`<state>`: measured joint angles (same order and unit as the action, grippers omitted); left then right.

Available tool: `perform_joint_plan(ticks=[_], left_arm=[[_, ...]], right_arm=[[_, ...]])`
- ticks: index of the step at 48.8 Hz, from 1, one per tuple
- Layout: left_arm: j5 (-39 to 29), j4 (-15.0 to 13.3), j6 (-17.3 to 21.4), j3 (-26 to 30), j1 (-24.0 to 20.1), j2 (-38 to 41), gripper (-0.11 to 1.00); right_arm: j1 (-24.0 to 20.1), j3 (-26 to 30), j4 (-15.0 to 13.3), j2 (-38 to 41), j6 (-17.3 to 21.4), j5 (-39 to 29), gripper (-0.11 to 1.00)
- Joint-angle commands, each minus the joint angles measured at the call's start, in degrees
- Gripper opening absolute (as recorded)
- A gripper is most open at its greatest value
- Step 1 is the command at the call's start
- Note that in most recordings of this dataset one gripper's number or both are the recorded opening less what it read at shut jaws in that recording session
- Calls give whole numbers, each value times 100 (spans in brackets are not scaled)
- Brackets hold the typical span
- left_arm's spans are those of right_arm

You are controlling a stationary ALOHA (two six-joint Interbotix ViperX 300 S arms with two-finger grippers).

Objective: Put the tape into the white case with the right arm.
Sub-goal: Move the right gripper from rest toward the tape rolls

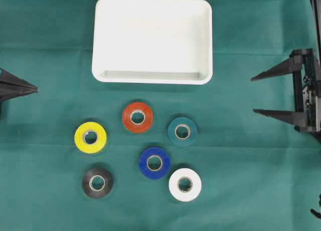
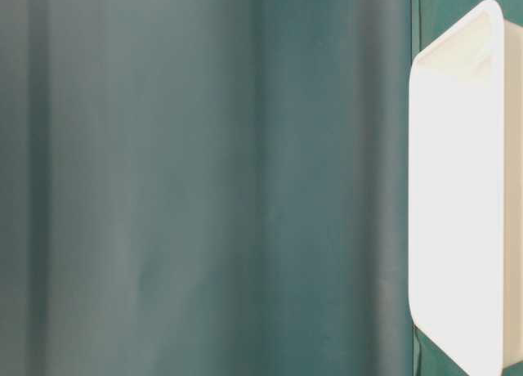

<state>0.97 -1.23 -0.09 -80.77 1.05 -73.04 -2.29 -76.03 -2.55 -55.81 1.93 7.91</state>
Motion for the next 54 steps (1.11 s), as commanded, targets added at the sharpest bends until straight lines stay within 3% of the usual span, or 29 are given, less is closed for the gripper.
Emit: perform_joint_plan(ticks=[1,14,36,54], left_arm=[[-9,0,9,53,18,44,0],[-26,0,0,-70,18,0,0],[-18,0,-26,-141,26,0,0],[-18,0,-26,-158,26,0,0]], right_arm=[[-211,44,-88,97,0,26,74],[-721,26,-360,220,9,26,74],[-747,0,-475,413,9,44,66],[-756,703,-475,1723,0,264,67]])
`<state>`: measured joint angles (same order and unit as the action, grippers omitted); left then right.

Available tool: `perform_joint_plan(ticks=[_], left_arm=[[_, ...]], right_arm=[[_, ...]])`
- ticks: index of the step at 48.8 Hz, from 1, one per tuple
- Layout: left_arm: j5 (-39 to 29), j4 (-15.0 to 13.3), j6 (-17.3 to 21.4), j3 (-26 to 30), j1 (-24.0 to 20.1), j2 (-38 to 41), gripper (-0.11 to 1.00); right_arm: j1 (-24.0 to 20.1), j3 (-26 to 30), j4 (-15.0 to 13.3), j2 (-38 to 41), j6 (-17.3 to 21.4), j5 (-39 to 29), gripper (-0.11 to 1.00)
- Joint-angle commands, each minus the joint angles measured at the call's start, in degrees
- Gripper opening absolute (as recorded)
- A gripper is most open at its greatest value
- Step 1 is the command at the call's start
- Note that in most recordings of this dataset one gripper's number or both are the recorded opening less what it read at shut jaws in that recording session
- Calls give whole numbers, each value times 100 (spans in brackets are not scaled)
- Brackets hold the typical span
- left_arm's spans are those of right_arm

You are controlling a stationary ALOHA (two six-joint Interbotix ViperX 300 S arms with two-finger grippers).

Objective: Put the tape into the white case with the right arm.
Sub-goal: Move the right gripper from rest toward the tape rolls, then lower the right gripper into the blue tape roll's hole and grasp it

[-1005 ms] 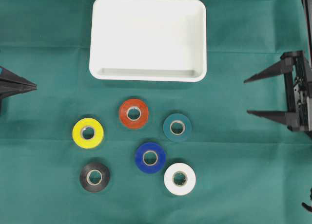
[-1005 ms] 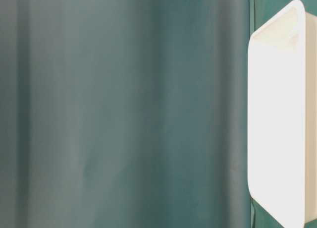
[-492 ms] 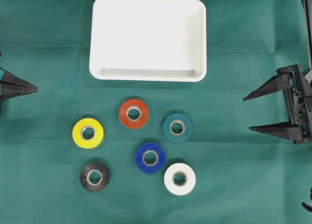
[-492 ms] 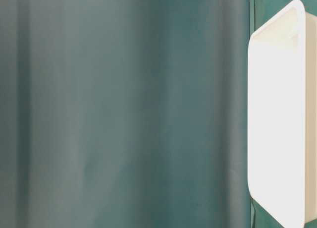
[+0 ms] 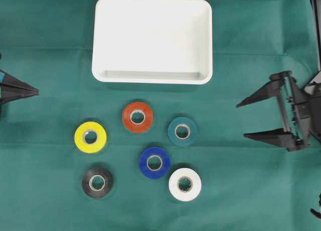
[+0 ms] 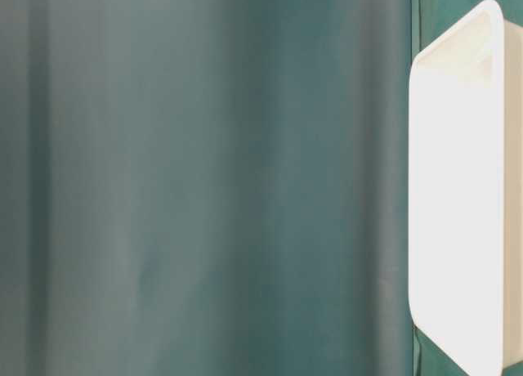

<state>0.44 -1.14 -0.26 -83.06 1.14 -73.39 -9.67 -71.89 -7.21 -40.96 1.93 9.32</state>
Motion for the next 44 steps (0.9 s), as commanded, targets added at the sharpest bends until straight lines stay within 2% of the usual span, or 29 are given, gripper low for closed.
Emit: perform_joint_plan(ticks=[1,44], left_arm=[[26,-9,-9,70,9,35,0],[35,-18,-44,-88,9,9,0]], right_arm=[[-18,343,-9,316,0,141,67],[-79,2619,-9,3568,0,387,67]])
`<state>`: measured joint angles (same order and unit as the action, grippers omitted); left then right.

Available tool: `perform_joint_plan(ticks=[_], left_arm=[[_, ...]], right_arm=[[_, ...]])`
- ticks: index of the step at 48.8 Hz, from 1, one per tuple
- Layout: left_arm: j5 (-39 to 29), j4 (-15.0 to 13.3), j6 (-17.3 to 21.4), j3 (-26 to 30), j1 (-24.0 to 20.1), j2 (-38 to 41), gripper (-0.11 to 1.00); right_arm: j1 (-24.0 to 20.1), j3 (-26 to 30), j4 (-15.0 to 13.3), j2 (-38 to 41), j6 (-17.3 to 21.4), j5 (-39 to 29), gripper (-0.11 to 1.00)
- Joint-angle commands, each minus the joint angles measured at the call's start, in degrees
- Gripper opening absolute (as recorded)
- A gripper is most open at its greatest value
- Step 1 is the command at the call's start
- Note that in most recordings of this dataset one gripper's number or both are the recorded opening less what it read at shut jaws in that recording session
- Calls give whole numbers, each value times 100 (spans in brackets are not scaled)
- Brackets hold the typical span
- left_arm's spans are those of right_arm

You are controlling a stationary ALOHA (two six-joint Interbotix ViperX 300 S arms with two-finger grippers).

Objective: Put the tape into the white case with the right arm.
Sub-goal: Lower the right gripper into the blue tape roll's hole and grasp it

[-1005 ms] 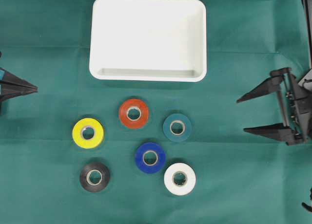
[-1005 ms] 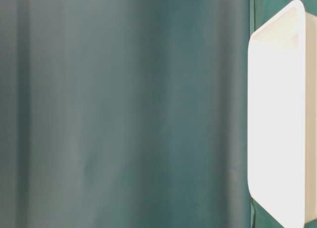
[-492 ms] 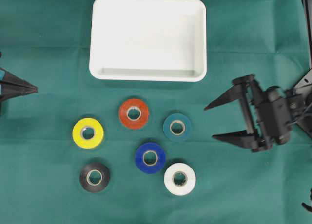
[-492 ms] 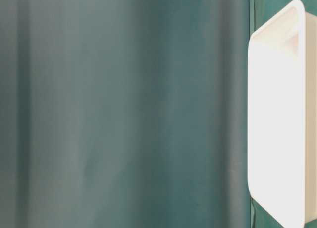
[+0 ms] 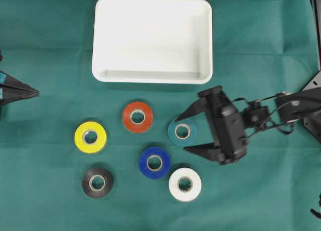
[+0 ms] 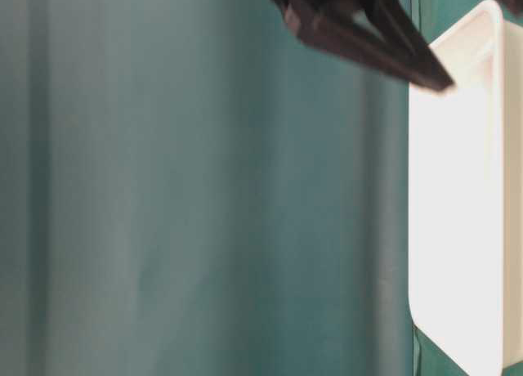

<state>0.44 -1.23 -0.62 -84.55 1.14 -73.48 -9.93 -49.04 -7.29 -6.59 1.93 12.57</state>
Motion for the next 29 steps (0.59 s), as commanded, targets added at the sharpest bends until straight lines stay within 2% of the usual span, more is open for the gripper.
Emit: perform_joint_plan(ticks=[1,15,29], left_arm=[[35,0,0,62,9,0,0],[26,-9,0,-132,9,-352,0],[9,-9,0,-185,9,-510,0]], right_arm=[[-53,387,-9,193,0,62,67],[-158,1037,0,809,0,35,67],[-167,1354,0,1151,9,26,67]])
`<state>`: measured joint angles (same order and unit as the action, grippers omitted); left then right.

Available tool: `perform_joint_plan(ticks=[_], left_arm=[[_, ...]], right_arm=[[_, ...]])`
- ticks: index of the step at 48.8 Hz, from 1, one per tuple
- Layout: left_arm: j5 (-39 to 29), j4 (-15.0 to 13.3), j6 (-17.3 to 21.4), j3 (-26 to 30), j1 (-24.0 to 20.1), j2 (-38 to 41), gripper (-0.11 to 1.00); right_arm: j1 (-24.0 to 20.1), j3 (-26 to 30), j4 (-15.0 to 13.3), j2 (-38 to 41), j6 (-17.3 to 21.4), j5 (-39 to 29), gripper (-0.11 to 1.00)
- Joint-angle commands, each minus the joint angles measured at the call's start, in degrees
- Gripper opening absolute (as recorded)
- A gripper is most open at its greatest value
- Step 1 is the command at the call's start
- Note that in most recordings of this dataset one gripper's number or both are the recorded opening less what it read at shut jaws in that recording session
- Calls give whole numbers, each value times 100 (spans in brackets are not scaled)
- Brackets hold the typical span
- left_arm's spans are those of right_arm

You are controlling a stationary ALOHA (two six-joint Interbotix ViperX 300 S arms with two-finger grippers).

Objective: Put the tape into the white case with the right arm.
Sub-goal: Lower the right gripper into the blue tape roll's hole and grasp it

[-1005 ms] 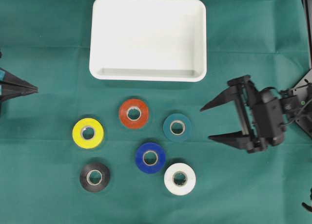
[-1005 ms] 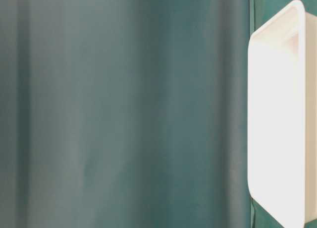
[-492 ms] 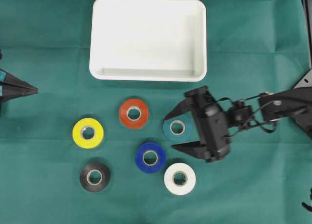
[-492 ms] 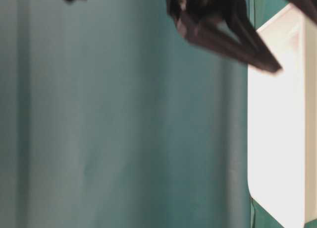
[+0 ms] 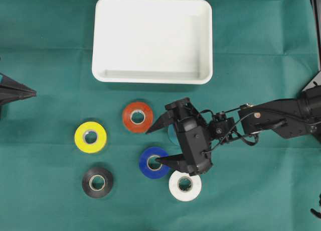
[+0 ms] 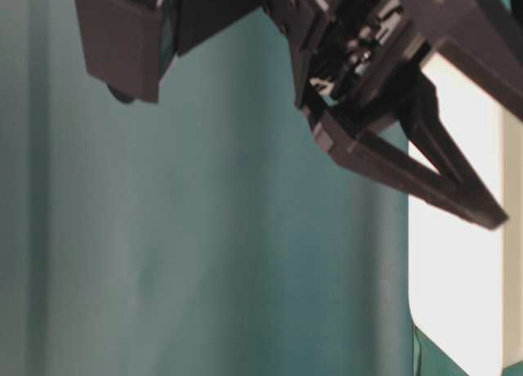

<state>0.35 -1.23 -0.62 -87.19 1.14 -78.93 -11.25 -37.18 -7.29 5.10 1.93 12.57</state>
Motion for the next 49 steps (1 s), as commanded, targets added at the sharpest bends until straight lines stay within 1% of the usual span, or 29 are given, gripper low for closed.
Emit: perform_joint_plan(ticks=[1,6,10,19,24,27,49], left_arm=[[0,-9,0,79,18,35,0],[-35,-9,0,79,9,35,0],[-44,-9,0,79,9,35,0],[-44,0,0,79,9,35,0],[-44,-9,-9,70,9,35,0],[-35,-9,-9,79,9,26,0],[-44,-9,-35,70,9,35,0]], right_arm=[[-35,185,0,9,9,26,67],[-44,229,0,97,18,-79,67],[-53,281,0,141,18,-352,67],[-114,554,0,264,18,-1494,67],[-141,694,0,316,18,-1907,67],[-141,747,0,352,18,-1969,67],[-158,914,0,598,26,-1819,67]])
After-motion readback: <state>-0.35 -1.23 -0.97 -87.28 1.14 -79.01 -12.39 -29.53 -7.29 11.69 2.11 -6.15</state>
